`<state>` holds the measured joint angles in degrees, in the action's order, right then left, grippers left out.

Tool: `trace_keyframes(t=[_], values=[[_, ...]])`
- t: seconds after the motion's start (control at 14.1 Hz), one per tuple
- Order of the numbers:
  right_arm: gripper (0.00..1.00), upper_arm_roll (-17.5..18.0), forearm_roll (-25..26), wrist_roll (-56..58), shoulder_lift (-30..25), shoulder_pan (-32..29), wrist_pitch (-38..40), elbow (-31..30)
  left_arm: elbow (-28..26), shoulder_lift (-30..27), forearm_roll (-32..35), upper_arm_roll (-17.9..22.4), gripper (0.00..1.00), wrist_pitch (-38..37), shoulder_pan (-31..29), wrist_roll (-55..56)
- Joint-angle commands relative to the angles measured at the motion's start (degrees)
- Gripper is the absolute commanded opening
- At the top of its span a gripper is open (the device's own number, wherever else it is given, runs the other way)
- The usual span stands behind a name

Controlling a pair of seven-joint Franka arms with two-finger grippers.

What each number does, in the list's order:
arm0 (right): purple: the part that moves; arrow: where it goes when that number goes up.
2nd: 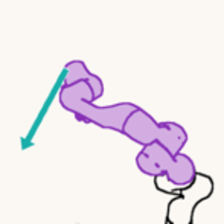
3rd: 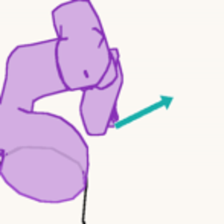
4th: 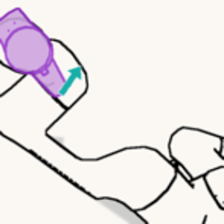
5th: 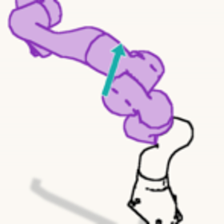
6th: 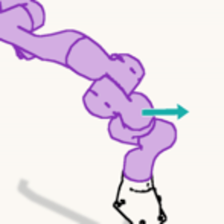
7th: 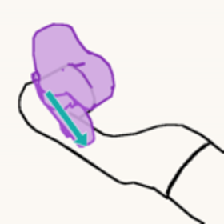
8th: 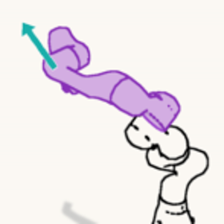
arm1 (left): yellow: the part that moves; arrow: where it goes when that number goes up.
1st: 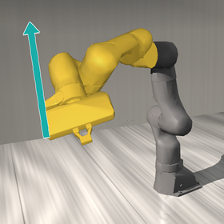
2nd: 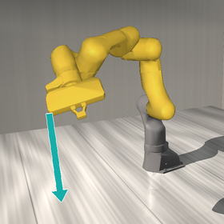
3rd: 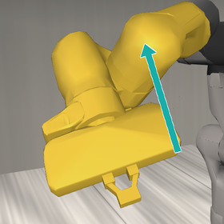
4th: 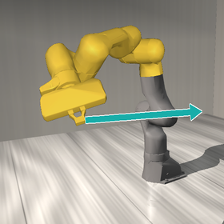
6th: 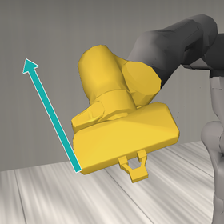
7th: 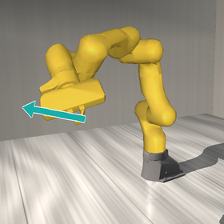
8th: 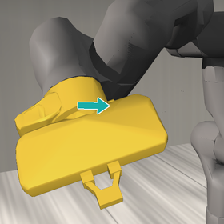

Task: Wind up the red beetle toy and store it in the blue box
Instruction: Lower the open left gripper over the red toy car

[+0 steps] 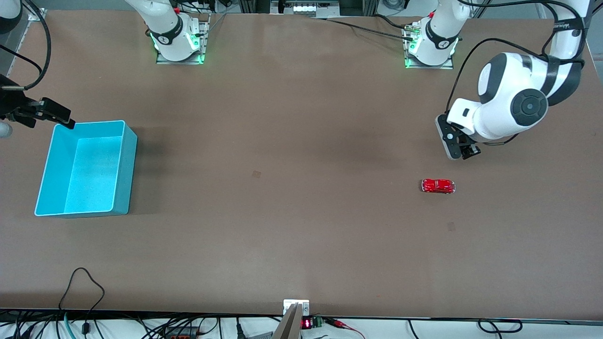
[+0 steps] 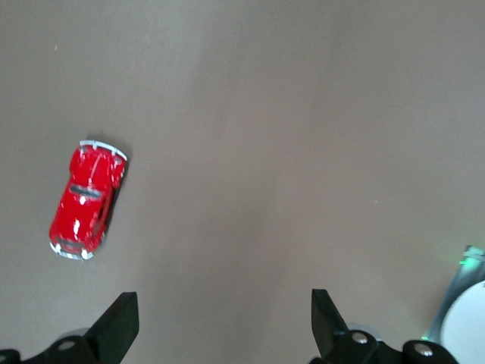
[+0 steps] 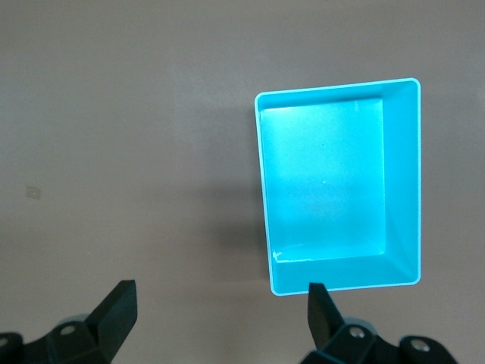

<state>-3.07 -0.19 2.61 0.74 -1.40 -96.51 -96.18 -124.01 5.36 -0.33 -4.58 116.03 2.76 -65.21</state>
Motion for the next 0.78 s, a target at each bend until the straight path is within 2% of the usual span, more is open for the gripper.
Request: trace_keyframes(t=[0.0, 0.14, 0.28, 0.5, 0.71], values=[[1.0, 0.43, 0.27, 0.11, 0.31, -0.7, 0.01, 0.82, -0.54, 2.97, -0.81, -0.25, 1.0, 5.41, -0.04, -8.23], [1.0, 0.43, 0.27, 0.11, 0.31, -0.62, -0.17, 0.91, -0.45, 4.83, -0.81, -0.34, 1.0, 8.24, -0.04, -12.13], [1.0, 0.43, 0.19, 0.11, 0.31, -0.7, -0.17, 0.82, -0.45, 5.71, -0.81, -0.34, 1.0, 9.55, -0.04, -12.22], [1.0, 0.43, 0.27, 0.11, 0.31, -0.7, -0.17, 0.91, -0.53, 9.13, -0.81, -0.43, 1.0, 16.22, -0.04, -12.66], [1.0, 0.43, 0.19, 0.11, 0.4, -0.79, -0.43, 0.82, -0.09, 11.77, -0.81, -2.0, 1.0, 20.09, 0.05, -12.31]])
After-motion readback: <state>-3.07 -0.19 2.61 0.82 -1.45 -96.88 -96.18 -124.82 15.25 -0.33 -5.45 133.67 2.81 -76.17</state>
